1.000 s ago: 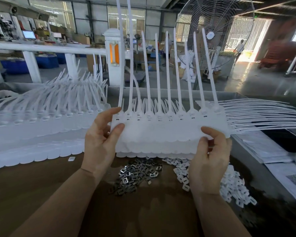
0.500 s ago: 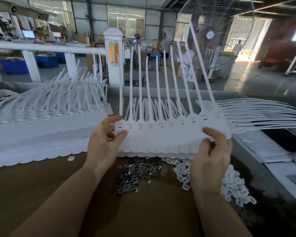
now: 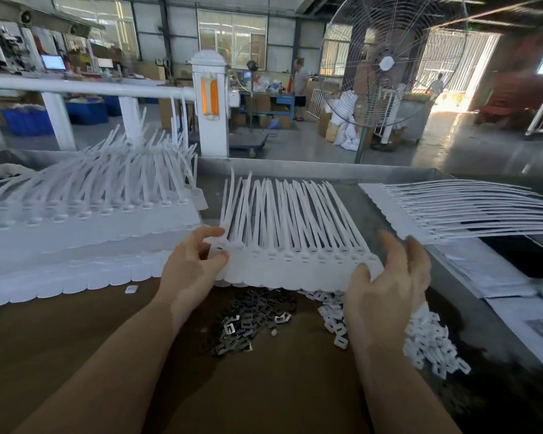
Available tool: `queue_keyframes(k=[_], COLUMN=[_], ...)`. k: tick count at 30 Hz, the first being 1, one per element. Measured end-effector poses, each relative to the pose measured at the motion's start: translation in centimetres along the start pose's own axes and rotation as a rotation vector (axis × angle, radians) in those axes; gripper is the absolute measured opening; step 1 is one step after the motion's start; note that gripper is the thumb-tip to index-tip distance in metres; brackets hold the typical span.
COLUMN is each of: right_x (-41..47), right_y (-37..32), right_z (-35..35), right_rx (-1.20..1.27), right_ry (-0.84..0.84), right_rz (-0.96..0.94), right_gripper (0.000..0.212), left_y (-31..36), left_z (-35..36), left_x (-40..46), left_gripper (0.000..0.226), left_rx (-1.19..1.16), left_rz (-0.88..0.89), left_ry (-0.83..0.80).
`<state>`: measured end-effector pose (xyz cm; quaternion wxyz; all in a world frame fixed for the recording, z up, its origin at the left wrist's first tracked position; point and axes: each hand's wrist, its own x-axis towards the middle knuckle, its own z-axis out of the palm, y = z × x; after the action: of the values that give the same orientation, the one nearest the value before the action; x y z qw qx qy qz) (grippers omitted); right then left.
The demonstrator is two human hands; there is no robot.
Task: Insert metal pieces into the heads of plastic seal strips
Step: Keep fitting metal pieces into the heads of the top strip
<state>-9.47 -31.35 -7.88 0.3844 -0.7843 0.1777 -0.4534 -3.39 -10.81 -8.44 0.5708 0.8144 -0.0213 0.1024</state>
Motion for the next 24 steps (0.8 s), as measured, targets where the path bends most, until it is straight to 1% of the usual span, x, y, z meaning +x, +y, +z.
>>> queue_keyframes(k=[3,6,9,12,14,17,18,21,22,24], right_x=[-0.6,-1.2,-1.4,-1.5,-1.7,-1.7,-1.7,-1.7,-1.7,-1.7], right_y=[-0.1,-0.4,-0.4,-0.5,-0.6,-0.6,-0.5,-0.5,-0.5,-0.5], right_z=[0.3,0.6,0.6,0.5,0.5,0.5,0.5,0.4,0.4,0.5], right_rx=[0.055,0.031,0.039,0.047,0.046,0.049,0.049,0.052,0.052,0.046], right_ry=[-0.161,-0.324,-0.477,-0.582,-0.622,-0.642,-0.644,-0.635,-0.631,-0.626], right_rz=[-0.212,-0.414,-0.479,-0.559,-0.594,-0.579,-0.574,-0.577,-0.579,-0.580], right_gripper=[0.032,0.024,0.021,0.022,0.022,0.021,0.021,0.022,0.022,0.021], left_y=[-0.1,0.0,0.0,0.1,0.0,-0.1,-0.1,0.1,0.1,0.0], left_z=[0.1,0.2,0.2,0.0,-0.3,-0.8,-0.9,-0.9,-0.9,-0.7], left_x=[0.1,0.0,0.0,0.0,0.1,0.2,0.3,0.2,0.2,0.2], left_gripper=[0.028,0.028,0.031,0.041,0.051,0.064,0.061,0.042,0.042,0.054], left_rx=[0.028,0.022,0.017,-0.009,-0.085,-0.173,-0.173,-0.141,-0.141,-0.148], left_rz=[-0.015,-0.036,-0.058,-0.083,-0.107,-0.161,-0.172,-0.144,-0.145,-0.166], left_ry=[-0.012,-0.015,-0.032,-0.062,-0.088,-0.141,-0.162,-0.195,-0.187,-0.168])
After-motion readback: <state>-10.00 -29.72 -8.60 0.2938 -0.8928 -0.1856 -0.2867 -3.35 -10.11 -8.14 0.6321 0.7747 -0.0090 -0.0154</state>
